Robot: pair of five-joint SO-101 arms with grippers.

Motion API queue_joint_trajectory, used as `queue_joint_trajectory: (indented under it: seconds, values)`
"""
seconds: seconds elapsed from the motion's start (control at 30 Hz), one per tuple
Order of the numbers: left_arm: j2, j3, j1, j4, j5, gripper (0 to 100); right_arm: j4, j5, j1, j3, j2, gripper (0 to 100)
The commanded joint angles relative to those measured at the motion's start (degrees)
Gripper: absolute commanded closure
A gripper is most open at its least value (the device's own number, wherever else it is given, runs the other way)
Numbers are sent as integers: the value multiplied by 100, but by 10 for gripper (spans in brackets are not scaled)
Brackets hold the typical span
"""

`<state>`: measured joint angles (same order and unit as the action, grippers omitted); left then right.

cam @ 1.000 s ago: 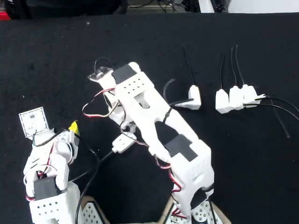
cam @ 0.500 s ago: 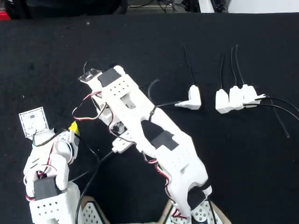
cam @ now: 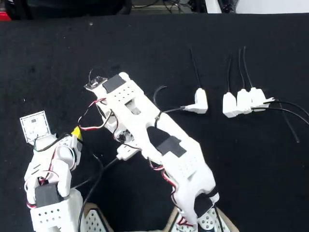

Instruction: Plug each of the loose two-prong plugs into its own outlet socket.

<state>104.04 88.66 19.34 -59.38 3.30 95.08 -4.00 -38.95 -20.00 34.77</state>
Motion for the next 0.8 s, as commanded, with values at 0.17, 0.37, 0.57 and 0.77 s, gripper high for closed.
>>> queue_joint_trajectory:
  seconds: [0.17,0.37,0.57,0.77]
  values:
    - [35,-189,66,-26,-9,762,-325,-158,-97,1174,-901,988]
    - [35,-189,66,-26,-9,762,-431,-149,-62,1437,-1578,988]
    - [35,-189,66,-26,-9,762,510,-105,229,629,-2220,988]
    - [35,-189,66,-26,-9,762,607,-97,431,1262,-2167,987]
